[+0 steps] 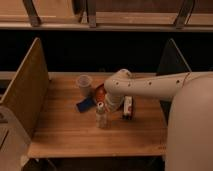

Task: Knock the bottle over

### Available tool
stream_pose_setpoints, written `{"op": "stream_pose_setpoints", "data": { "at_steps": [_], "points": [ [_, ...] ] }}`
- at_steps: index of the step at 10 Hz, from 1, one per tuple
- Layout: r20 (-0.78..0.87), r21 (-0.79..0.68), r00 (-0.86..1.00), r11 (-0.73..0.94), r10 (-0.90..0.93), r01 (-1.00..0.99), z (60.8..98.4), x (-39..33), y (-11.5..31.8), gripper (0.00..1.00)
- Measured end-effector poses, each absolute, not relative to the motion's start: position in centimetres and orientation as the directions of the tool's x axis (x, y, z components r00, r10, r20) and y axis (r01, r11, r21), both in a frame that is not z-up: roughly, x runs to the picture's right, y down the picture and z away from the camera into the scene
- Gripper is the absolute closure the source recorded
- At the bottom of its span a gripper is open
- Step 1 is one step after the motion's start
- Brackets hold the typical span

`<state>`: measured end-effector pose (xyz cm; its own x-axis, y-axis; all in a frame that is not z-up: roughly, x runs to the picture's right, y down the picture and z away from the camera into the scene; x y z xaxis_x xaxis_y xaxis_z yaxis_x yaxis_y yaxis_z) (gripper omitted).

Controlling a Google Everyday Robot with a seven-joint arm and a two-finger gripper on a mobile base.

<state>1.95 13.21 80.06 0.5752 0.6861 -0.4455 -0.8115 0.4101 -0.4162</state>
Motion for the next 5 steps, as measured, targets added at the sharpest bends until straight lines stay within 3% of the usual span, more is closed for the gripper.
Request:
{"op": "stream_pose_setpoints", "data": {
  "at_steps": [5],
  "points": [
    [-0.456, -0.507, 0.646, 0.418, 0.613, -0.754, 78.2, -2.2, 15.1, 1.0]
  ]
}}
